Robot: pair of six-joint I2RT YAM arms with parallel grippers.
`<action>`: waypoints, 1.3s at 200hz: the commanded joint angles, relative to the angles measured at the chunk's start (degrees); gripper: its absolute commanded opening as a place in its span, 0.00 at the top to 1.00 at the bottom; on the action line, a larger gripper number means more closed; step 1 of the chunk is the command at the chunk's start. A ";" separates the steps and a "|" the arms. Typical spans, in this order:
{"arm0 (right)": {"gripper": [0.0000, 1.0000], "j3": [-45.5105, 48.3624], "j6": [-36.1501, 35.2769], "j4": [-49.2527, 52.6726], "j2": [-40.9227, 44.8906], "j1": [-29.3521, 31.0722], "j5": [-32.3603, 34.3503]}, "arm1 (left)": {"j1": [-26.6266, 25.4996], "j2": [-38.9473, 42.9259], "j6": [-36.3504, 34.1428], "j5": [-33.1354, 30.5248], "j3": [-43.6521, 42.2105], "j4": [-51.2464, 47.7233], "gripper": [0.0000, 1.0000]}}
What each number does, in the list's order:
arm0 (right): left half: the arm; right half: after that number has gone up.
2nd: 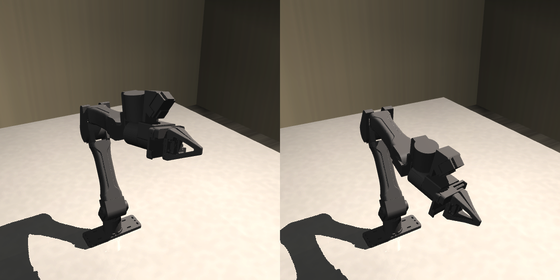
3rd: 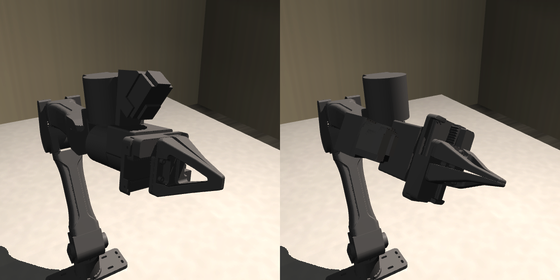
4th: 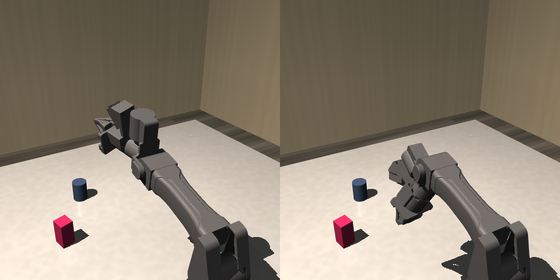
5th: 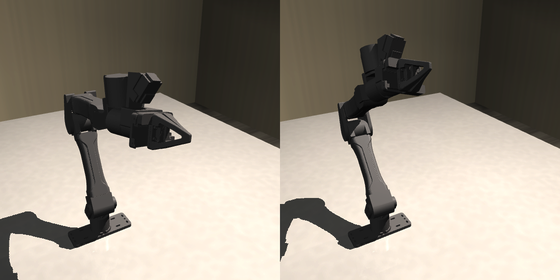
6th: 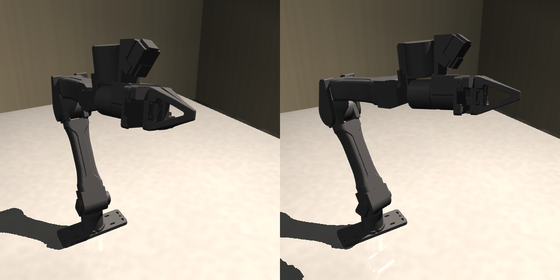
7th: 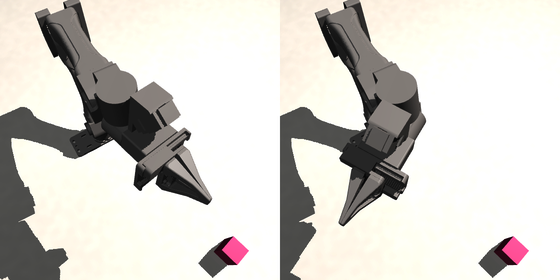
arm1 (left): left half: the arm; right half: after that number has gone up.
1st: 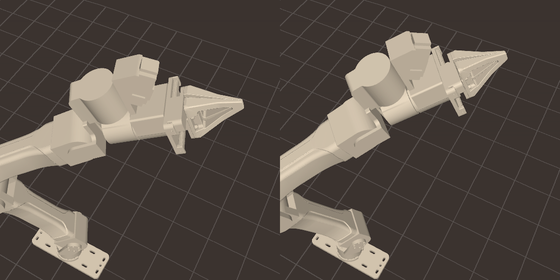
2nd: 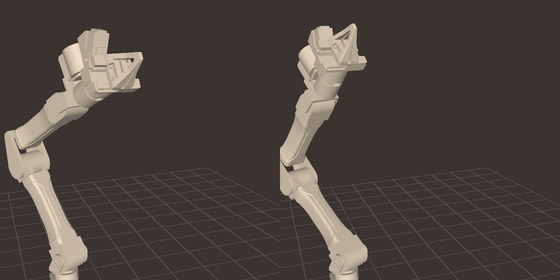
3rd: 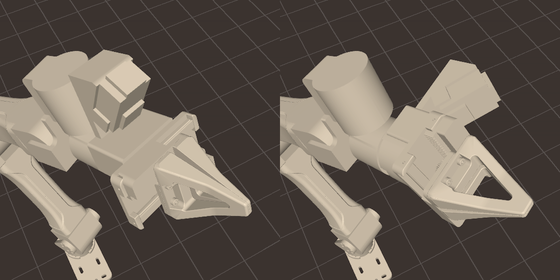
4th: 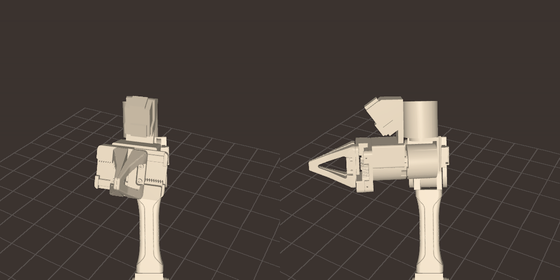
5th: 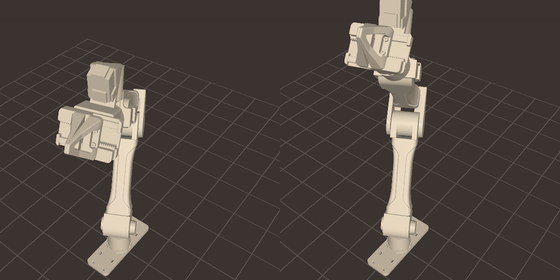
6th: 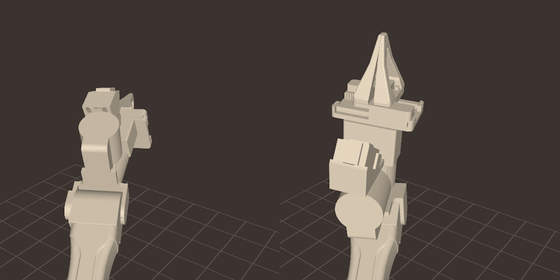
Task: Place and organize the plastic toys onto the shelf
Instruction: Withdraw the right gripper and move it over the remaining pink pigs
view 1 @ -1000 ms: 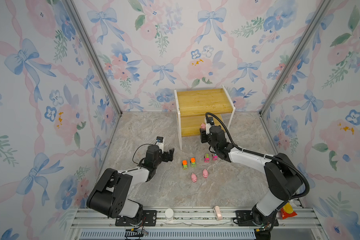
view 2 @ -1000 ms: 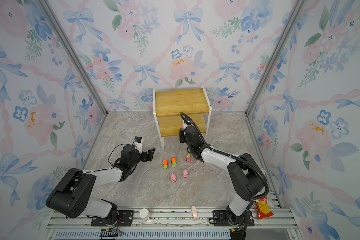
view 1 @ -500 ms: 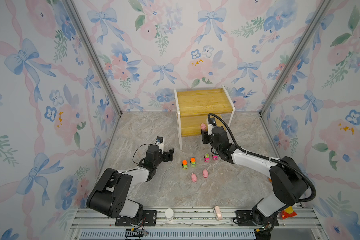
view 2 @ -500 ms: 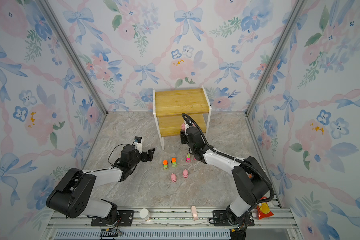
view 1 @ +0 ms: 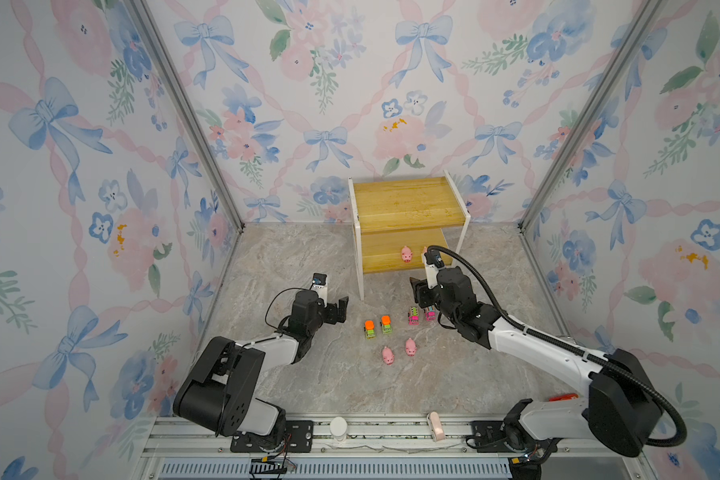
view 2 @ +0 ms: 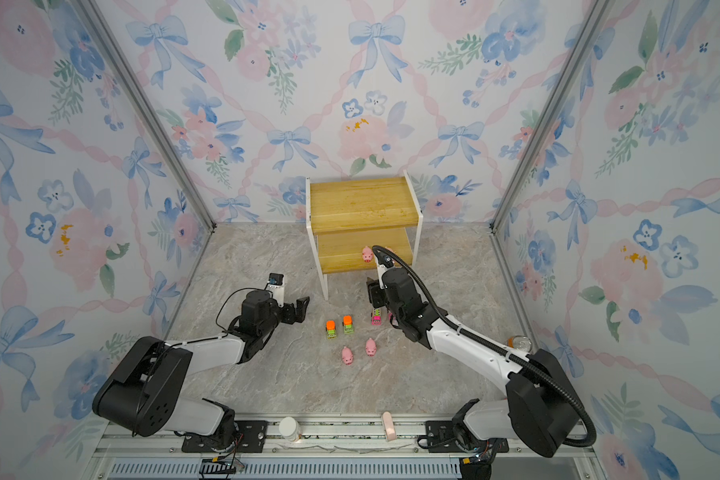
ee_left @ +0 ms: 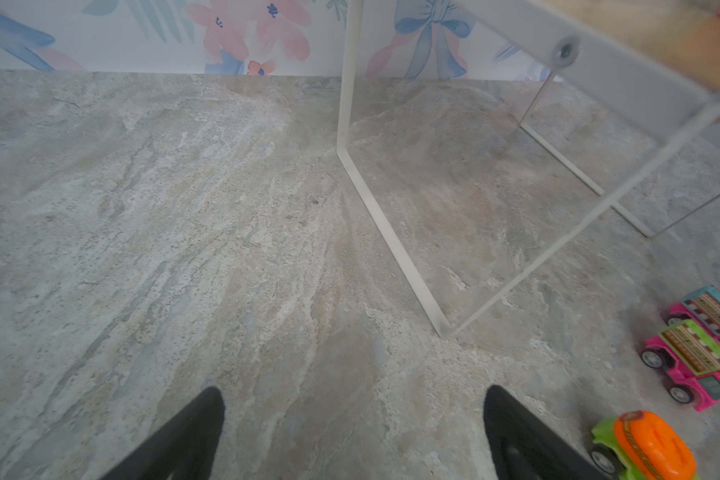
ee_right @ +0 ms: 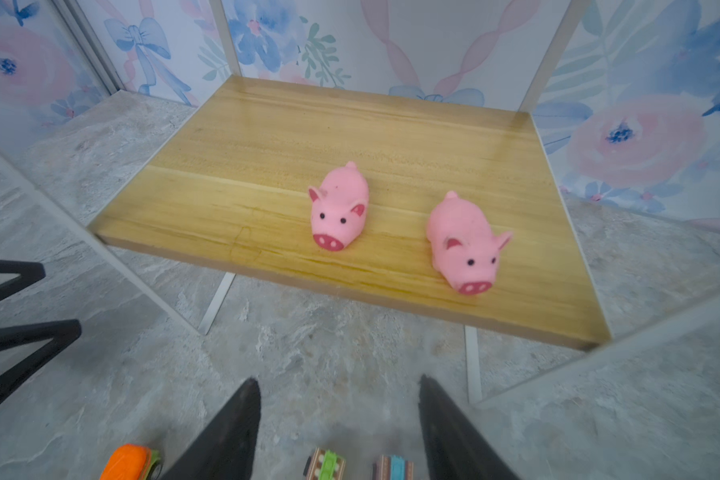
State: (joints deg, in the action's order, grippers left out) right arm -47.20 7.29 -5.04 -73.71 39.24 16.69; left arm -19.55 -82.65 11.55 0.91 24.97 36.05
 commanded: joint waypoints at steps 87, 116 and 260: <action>0.35 27.74 24.70 -0.73 16.95 16.29 4.77 | -0.32 0.71 -0.56 0.93 -0.72 -0.01 0.02; 0.34 28.77 27.42 -3.08 13.55 19.91 7.15 | -0.31 1.17 -1.00 2.20 -0.70 -0.01 0.02; 0.39 22.29 28.13 -9.44 -7.38 21.25 7.67 | -0.54 0.30 -1.61 2.99 -0.54 -0.02 0.02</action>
State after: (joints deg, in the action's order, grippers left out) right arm -23.66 34.59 -14.06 -80.82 60.80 22.52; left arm -19.77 -82.65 10.92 3.92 24.86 36.05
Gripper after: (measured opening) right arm 0.636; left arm 0.979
